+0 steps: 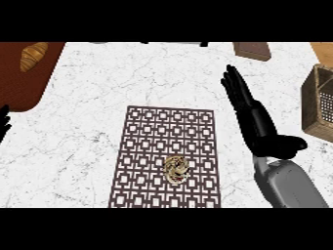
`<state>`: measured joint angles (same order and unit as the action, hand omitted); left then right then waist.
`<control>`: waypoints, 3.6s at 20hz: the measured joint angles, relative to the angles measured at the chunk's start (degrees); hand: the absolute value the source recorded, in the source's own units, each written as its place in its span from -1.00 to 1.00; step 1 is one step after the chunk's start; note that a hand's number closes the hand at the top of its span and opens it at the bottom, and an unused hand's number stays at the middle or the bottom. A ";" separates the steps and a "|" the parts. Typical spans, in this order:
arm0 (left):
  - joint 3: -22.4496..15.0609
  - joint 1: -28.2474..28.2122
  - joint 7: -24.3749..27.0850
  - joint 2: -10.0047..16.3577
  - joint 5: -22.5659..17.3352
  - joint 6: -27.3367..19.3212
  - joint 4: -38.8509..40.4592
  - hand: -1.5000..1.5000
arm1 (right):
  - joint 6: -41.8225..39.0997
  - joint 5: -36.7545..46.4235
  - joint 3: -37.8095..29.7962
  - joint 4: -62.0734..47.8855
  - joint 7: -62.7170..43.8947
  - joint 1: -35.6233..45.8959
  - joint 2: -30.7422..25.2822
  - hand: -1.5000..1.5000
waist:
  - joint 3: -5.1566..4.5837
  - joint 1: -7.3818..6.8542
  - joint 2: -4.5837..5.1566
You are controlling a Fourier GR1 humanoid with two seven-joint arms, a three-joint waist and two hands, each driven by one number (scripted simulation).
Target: Pick the cupcake from the placemat and place it in the basket
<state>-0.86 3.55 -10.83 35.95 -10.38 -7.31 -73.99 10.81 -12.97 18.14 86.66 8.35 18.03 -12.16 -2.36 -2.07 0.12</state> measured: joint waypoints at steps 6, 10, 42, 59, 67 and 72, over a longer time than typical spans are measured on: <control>-3.53 -2.64 -0.64 -9.37 -2.06 -0.49 0.38 0.00 | 8.33 3.56 1.00 -1.08 -2.07 5.42 7.18 1.00 | 1.81 1.02 -0.08; -5.83 -2.76 -0.09 -12.61 -2.58 0.79 -0.99 0.00 | 14.57 7.88 11.74 -4.92 -2.43 9.73 9.76 -1.00 | 2.39 -0.22 -0.18; -4.53 -11.16 -0.07 -14.95 -2.27 -1.41 -4.56 0.00 | -12.61 17.65 28.63 -6.19 -75.09 49.62 -1.98 -1.00 | 2.70 5.77 -2.71; -5.12 -11.52 0.31 -16.08 -0.77 -0.84 -6.59 0.00 | -14.63 12.26 31.16 9.83 -79.86 44.46 -10.02 -1.00 | 2.84 4.32 -1.34; -5.08 -10.50 -0.19 -16.41 -0.62 0.31 -6.45 0.00 | -12.73 18.37 35.17 9.00 -79.29 38.29 -8.18 -1.00 | 2.88 3.29 -0.93; -5.06 -10.27 -0.56 -16.96 -0.20 0.18 -6.55 0.00 | -12.16 21.89 36.83 8.34 -78.37 33.39 -7.74 -1.00 | 2.89 3.04 -0.81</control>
<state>-5.92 -6.72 -11.39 18.99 -10.58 -7.13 -80.54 -1.35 8.92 54.97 95.00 -70.02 51.42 -19.90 0.54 0.98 -0.68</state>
